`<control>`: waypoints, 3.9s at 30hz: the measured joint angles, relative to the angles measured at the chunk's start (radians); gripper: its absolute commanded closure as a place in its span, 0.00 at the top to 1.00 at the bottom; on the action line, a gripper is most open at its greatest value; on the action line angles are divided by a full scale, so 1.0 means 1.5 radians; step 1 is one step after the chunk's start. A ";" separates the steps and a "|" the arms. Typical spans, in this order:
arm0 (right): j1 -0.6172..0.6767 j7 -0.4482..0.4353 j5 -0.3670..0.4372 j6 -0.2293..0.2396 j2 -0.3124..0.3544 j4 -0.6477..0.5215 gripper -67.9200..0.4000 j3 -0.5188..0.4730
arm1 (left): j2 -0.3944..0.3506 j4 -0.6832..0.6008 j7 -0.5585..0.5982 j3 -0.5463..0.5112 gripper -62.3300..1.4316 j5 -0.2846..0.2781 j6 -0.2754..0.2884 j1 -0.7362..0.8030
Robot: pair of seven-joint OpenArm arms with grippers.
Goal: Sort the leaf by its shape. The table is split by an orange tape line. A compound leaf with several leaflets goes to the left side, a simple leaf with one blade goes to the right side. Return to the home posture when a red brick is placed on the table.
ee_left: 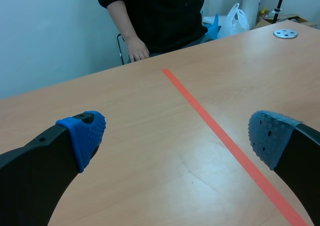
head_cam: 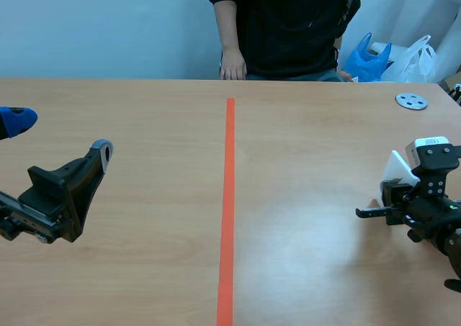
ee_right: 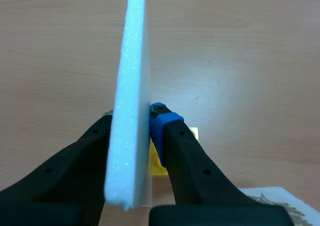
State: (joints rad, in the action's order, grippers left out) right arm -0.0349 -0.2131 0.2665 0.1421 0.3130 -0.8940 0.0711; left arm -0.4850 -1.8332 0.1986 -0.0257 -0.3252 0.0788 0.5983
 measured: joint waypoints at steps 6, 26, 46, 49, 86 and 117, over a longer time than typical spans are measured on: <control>-0.001 -0.010 0.000 0.000 0.000 0.000 0.41 0.001 | 0.000 0.000 0.000 0.000 0.98 0.000 0.000 0.000; 0.000 -0.009 0.000 0.007 0.010 -0.032 0.70 0.002 | 0.000 0.000 0.000 0.000 0.98 0.000 0.000 0.000; 0.132 0.076 0.002 0.011 0.090 -0.440 0.70 -0.041 | 0.000 0.000 0.000 0.000 0.98 0.000 0.000 0.000; 0.191 0.076 0.002 0.015 0.100 -0.522 0.70 -0.051 | 0.000 0.000 0.000 0.000 0.98 0.000 0.000 0.000; 0.389 0.136 0.002 0.068 0.102 -0.835 0.70 -0.062 | 0.000 0.000 0.001 0.000 0.98 0.000 0.000 0.000; 0.389 0.136 0.002 0.068 0.102 -0.835 0.70 -0.062 | 0.000 0.000 0.003 0.000 0.98 0.000 0.000 0.000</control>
State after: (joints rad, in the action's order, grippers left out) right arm 0.5488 -0.0093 0.2691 0.2436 0.4664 -2.1468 -0.0223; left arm -0.4850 -1.8332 0.2028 -0.0257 -0.3252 0.0788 0.5983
